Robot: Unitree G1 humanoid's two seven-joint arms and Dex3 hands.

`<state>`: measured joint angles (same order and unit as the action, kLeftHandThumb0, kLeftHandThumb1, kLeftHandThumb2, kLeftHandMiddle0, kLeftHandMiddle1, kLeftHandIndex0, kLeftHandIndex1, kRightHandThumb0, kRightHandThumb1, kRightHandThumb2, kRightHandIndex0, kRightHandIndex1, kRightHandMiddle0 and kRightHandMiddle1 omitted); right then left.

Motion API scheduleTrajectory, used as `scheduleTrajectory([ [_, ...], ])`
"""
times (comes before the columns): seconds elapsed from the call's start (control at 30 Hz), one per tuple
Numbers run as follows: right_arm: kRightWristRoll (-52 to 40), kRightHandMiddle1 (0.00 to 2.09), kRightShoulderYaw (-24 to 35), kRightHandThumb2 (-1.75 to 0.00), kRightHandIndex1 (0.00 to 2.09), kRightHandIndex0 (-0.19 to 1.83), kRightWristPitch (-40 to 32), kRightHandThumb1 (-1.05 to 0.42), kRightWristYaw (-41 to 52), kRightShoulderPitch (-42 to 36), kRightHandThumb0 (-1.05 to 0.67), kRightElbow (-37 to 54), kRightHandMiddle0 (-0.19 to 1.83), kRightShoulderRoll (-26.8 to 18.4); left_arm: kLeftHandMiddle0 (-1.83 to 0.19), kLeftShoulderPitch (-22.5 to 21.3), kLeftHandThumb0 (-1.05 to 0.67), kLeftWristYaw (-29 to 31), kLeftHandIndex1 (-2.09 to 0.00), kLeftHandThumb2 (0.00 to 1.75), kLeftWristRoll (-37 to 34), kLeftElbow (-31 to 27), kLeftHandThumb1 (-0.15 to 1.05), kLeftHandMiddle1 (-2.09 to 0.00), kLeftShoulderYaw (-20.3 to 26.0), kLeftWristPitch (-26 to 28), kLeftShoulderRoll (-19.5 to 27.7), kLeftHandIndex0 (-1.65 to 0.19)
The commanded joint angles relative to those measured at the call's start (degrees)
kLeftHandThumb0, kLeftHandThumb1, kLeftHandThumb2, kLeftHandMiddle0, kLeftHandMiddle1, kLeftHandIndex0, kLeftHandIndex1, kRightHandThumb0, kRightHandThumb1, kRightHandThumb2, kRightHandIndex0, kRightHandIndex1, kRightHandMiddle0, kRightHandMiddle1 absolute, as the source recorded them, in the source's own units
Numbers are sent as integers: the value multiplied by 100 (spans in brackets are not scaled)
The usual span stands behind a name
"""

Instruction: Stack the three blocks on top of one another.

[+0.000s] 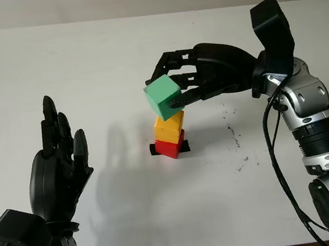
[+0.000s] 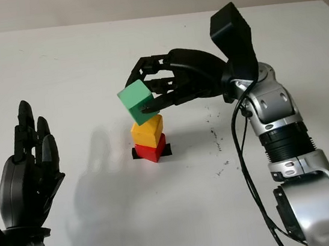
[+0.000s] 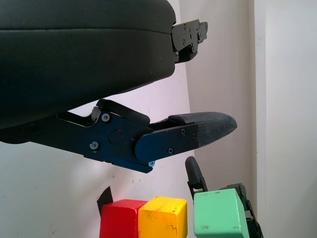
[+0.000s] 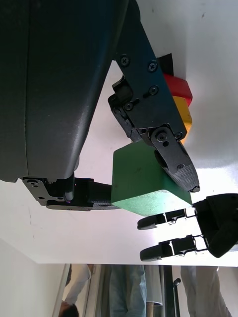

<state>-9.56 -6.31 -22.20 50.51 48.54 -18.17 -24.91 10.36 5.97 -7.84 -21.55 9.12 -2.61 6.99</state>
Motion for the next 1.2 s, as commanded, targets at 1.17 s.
scheduleTrajectory([
  [1.17,499,154,-205,-5,2,14,499,-89,380,-176,-49,-48,19,-191,19,102,-63,62,0,60,-1,-99,105,0,44,-74,14,19],
])
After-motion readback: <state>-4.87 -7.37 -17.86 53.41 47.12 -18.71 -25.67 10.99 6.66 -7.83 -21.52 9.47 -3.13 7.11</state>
